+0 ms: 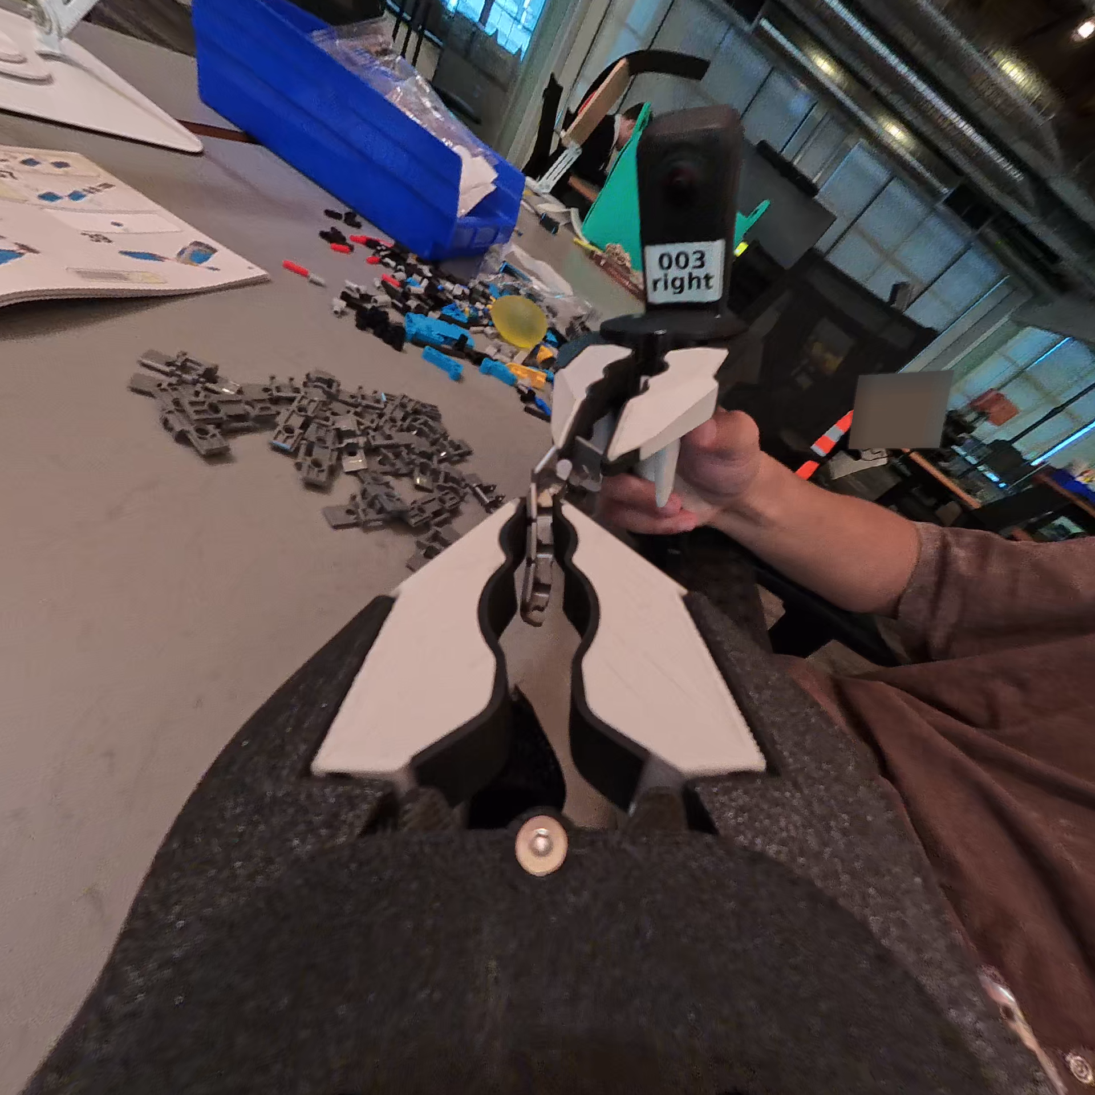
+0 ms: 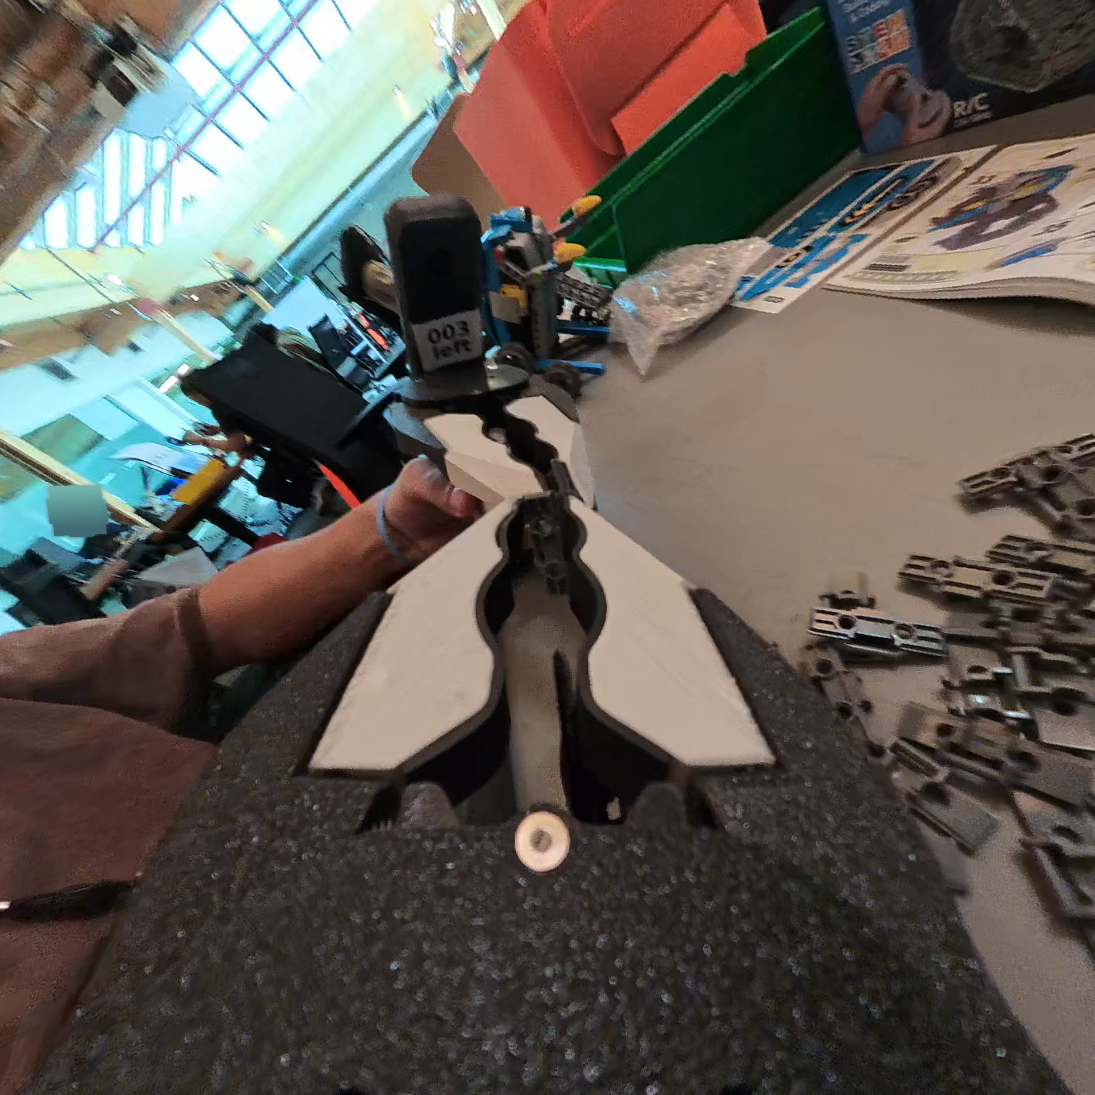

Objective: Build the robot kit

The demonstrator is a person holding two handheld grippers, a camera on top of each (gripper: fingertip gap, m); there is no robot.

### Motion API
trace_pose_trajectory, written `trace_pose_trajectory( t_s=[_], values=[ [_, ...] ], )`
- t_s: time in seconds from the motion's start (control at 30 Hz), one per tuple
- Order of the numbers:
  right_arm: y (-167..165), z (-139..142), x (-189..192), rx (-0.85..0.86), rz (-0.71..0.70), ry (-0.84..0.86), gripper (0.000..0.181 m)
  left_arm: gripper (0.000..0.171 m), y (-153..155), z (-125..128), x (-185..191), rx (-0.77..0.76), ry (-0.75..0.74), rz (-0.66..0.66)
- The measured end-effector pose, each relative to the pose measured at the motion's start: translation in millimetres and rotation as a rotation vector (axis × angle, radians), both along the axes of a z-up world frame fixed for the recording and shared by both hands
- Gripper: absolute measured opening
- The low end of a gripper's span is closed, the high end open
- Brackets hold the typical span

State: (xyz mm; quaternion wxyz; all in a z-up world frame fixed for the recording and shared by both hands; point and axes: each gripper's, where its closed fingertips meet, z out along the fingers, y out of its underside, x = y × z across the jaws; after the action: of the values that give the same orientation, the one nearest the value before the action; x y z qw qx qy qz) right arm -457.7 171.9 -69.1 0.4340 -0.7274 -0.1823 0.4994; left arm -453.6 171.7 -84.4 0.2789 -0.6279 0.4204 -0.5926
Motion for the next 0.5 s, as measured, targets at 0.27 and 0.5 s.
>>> trace_pose_trajectory(
  t_s=[0.27, 0.5],
  values=[
    [0.4, -44.3, 16.6, 0.039, -0.005, -0.366, 0.01, 0.007, 3.9, -40.3, 0.0, 0.354, 0.301, 0.056],
    [-36.0, -83.3, 5.9, 0.162, 0.245, -0.607, 0.011, 0.007, -16.0, -70.5, 2.6, 0.556, 0.474, -0.048]
  ],
)
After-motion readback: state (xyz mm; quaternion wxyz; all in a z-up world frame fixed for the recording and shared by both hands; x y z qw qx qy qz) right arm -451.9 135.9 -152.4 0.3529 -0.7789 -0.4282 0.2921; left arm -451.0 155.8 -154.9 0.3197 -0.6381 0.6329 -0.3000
